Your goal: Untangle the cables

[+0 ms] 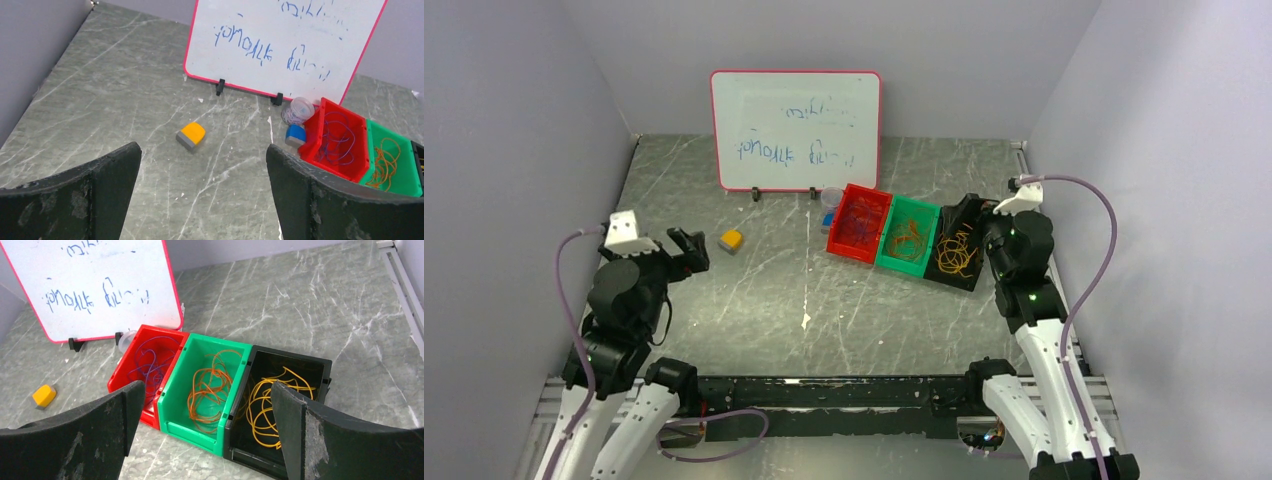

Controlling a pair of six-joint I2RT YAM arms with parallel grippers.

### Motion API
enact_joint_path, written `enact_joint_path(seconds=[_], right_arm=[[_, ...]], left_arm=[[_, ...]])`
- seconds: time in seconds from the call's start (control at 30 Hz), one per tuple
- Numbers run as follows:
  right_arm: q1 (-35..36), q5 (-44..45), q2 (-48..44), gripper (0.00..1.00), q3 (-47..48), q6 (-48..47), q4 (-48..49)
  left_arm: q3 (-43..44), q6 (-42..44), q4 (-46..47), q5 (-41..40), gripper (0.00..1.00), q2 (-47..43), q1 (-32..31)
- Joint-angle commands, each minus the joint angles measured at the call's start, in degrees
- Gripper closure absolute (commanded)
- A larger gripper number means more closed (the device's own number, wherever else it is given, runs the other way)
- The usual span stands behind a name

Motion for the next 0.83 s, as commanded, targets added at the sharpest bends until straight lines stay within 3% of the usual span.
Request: enact_joint_path(seconds=[0.0,0.2,0.8], right_arm=[[0.33,-0.48,-3.15,0.00,-1.96,-1.77,2.24],[0.33,2.01,-7.25,0.00,-4.77,-1.58,3.92],[0.31,5.19,-9.96,0.00,-6.37,-1.71,4.46]], left_arm=[[-0.73,-0.78,-1.52,-3.35,0.00,-4.33,0.32],[-0.88,-1.15,-2.71,-6.83,0.00,-7.14,0.32],[-1.50,-3.48,-2.07,-7.40,0.00,-7.34,0.32]])
